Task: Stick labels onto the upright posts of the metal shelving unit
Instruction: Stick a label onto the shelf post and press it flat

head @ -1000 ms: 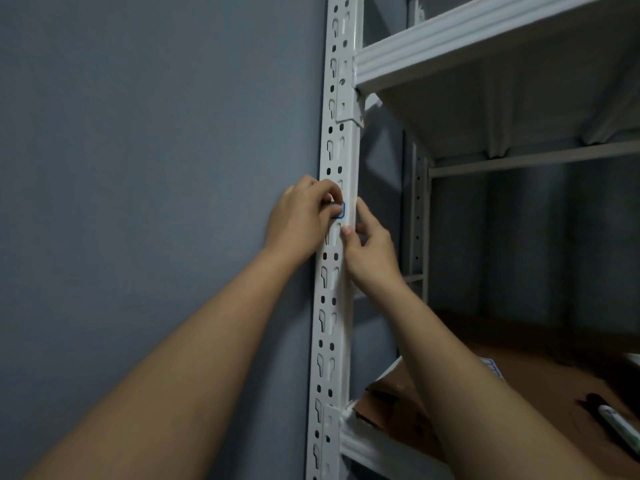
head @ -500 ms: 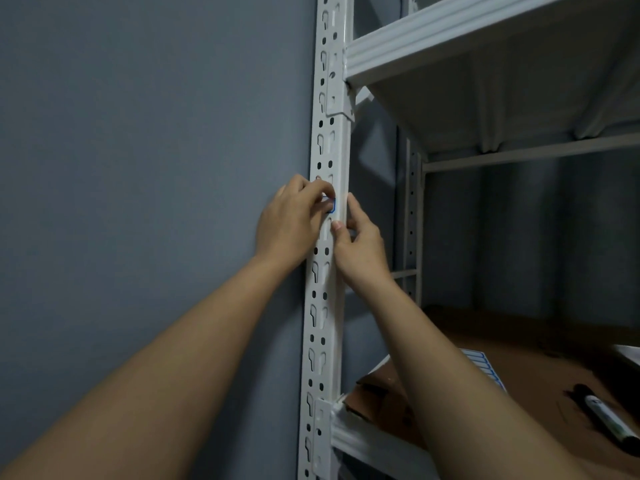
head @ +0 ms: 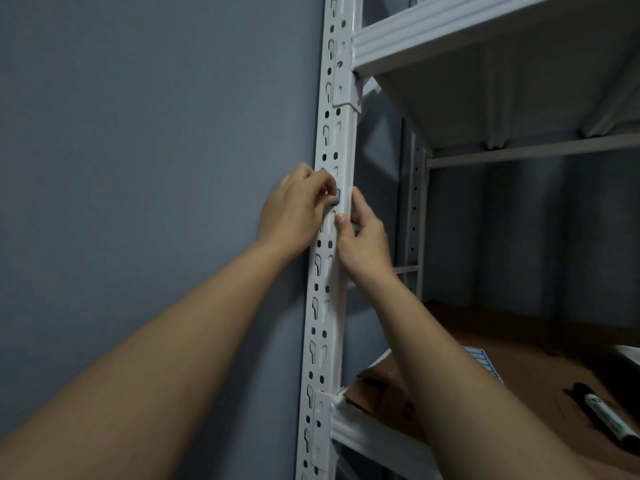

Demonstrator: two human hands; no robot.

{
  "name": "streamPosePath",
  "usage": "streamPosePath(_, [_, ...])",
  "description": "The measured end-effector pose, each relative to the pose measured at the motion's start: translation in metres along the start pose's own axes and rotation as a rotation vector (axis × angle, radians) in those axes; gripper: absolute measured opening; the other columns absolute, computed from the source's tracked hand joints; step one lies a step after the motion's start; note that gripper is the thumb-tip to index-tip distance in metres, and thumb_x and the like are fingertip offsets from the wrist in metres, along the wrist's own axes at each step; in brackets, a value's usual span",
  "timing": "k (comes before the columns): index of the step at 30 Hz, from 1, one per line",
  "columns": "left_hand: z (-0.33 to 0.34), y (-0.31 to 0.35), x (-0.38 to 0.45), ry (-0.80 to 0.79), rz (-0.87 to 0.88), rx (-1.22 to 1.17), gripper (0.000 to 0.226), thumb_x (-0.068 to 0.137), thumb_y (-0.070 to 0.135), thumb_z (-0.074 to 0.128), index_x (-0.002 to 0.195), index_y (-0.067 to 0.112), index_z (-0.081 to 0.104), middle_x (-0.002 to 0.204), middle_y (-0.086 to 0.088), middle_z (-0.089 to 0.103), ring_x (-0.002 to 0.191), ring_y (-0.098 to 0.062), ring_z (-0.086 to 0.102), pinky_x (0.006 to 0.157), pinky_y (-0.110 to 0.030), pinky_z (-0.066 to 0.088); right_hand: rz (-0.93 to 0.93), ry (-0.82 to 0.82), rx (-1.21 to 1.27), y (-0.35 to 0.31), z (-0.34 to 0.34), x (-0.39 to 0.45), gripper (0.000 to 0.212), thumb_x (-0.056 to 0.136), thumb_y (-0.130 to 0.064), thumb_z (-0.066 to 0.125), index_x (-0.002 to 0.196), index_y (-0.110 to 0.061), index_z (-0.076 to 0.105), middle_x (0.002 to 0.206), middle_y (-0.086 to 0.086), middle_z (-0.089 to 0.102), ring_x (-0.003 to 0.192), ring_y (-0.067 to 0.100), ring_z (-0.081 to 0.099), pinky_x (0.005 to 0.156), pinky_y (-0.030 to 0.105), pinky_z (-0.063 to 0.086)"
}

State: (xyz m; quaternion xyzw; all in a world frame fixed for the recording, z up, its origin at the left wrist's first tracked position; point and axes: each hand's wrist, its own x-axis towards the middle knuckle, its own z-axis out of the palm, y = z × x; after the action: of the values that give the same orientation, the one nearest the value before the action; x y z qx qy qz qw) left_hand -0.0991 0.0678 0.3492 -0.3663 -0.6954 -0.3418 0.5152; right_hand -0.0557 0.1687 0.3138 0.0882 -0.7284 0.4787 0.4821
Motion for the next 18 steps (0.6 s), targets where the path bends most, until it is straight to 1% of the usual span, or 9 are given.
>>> streamPosePath(3, [0.003,0.004,-0.007,0.039,-0.031,-0.034,0.012,0.093,0.026,0.055,0.105,0.027,0.058,0.106,0.007,0.051,0.101,-0.015,0.051,0.072,-0.029,0.039,0.000,0.001,0.002,-0.001,-0.001,0.000,0.052,0.100,-0.017,0.047,0.149,-0.024,0.031,0.146,-0.004,0.046,0.130,0.012,0.047,0.107,0.025,0.037])
streamPosePath(5, [0.007,0.006,-0.012,0.063,-0.043,-0.042,0.010,0.094,0.027,0.054,0.103,0.027,0.058,0.116,0.008,0.048,0.102,-0.015,0.052,0.071,-0.032,0.042,-0.002,0.003,0.003,-0.001,-0.002,0.000,0.052,0.100,-0.016,0.047,0.149,-0.023,0.031,0.146,-0.003,0.046,0.130,0.012,0.046,0.107,0.025,0.037])
streamPosePath(7, [0.008,0.006,-0.013,0.085,-0.049,-0.038,0.008,0.094,0.027,0.054,0.100,0.025,0.059,0.125,0.008,0.045,0.104,-0.015,0.053,0.069,-0.031,0.039,-0.013,0.008,-0.002,0.000,-0.001,-0.001,0.052,0.100,-0.017,0.046,0.149,-0.025,0.031,0.145,-0.004,0.047,0.129,0.012,0.047,0.107,0.026,0.038])
streamPosePath(11, [0.006,0.007,-0.009,0.068,-0.057,-0.035,0.008,0.094,0.024,0.054,0.100,0.023,0.058,0.128,0.006,0.041,0.108,-0.015,0.050,0.069,-0.031,0.035,-0.039,-0.007,-0.008,0.004,-0.001,0.002,0.052,0.100,-0.018,0.046,0.150,-0.025,0.031,0.143,-0.004,0.049,0.126,0.012,0.051,0.106,0.027,0.041])
streamPosePath(12, [0.004,0.008,-0.009,0.050,-0.051,-0.023,0.008,0.093,0.022,0.054,0.100,0.023,0.058,0.129,0.005,0.040,0.110,-0.015,0.048,0.069,-0.031,0.035,-0.048,0.001,-0.013,0.004,-0.001,0.003,0.052,0.100,-0.017,0.047,0.149,-0.025,0.032,0.139,-0.003,0.053,0.120,0.011,0.055,0.102,0.023,0.043])
streamPosePath(14, [0.004,0.007,-0.009,0.009,-0.031,0.015,0.009,0.091,0.019,0.054,0.099,0.021,0.057,0.130,0.003,0.037,0.114,-0.017,0.045,0.069,-0.032,0.037,-0.041,0.014,-0.024,0.003,-0.002,0.003,0.051,0.099,-0.016,0.048,0.148,-0.025,0.035,0.122,-0.003,0.062,0.096,0.002,0.062,0.085,0.010,0.048])
streamPosePath(15, [0.005,0.007,-0.010,-0.005,-0.034,0.021,0.008,0.091,0.018,0.053,0.098,0.020,0.057,0.130,0.002,0.036,0.115,-0.018,0.043,0.071,-0.033,0.038,-0.034,0.009,-0.026,0.003,-0.002,0.003,0.050,0.099,-0.017,0.048,0.147,-0.027,0.036,0.115,-0.003,0.064,0.088,0.000,0.062,0.080,0.010,0.049])
streamPosePath(17, [0.008,0.006,-0.011,-0.005,-0.076,-0.028,0.010,0.092,0.019,0.053,0.102,0.019,0.053,0.131,0.000,0.035,0.117,-0.019,0.043,0.076,-0.036,0.042,-0.028,-0.015,-0.051,0.002,-0.005,0.003,0.048,0.098,-0.019,0.049,0.144,-0.030,0.038,0.101,-0.005,0.067,0.084,0.003,0.063,0.079,0.019,0.051])
streamPosePath(18, [0.009,0.008,-0.011,0.000,-0.108,-0.087,0.015,0.093,0.018,0.052,0.107,0.018,0.051,0.132,-0.001,0.033,0.117,-0.021,0.043,0.081,-0.039,0.044,-0.032,-0.027,-0.089,0.000,-0.008,0.003,0.047,0.097,-0.020,0.051,0.142,-0.031,0.040,0.096,-0.004,0.067,0.083,0.006,0.064,0.078,0.023,0.051])
